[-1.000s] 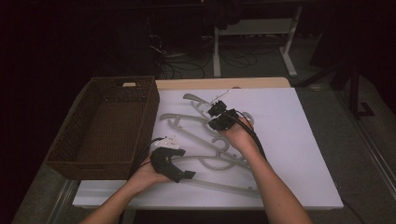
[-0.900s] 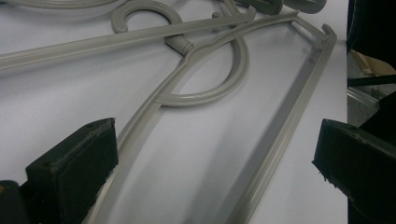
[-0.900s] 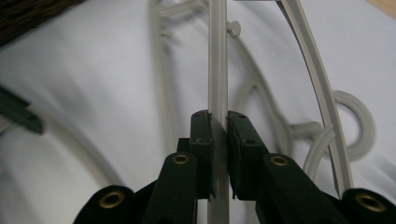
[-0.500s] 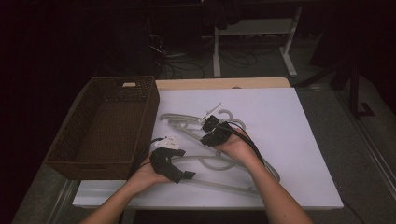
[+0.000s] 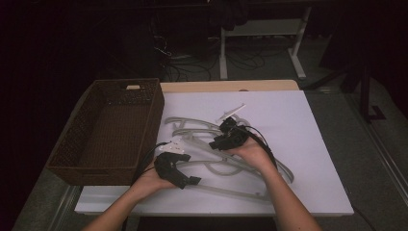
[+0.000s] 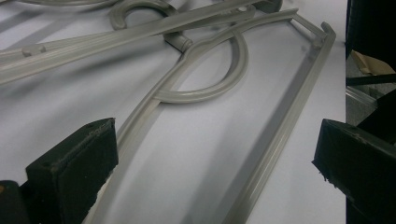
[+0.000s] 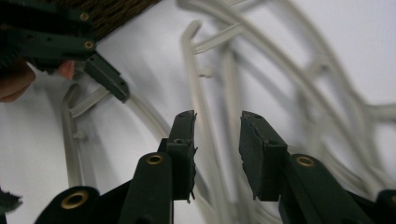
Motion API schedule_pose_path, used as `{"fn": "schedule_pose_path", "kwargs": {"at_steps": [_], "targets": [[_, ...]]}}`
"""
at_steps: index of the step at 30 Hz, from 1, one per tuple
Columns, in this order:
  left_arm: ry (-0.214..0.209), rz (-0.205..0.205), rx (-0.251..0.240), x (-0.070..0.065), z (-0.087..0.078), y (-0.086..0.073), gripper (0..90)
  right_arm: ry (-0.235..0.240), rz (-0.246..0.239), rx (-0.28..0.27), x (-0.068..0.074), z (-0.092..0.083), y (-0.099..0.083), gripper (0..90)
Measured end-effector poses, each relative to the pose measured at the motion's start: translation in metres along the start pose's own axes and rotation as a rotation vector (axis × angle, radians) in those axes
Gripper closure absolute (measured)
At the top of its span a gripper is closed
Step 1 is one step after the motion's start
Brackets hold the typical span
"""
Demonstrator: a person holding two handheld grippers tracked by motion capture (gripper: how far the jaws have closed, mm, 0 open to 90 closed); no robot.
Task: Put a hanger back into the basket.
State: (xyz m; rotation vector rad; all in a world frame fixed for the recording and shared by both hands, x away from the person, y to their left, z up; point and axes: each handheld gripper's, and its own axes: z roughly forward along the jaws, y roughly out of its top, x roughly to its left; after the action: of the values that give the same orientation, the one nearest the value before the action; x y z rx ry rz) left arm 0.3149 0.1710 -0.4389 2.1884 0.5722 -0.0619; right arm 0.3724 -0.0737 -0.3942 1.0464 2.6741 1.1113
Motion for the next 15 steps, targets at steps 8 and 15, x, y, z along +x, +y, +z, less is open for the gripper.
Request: {"fn": "schedule_pose_path", "kwargs": {"at_steps": [8,15], "targets": [[-0.003,-0.003,0.006,0.001,0.001,-0.001,0.0,-0.08,0.079,-0.05,-0.035,-0.033,-0.026,60.2],[-0.01,-0.006,0.004,0.001,0.0,0.001,0.0,-0.134,0.144,-0.046,-0.062,-0.053,-0.061,58.4]]}}
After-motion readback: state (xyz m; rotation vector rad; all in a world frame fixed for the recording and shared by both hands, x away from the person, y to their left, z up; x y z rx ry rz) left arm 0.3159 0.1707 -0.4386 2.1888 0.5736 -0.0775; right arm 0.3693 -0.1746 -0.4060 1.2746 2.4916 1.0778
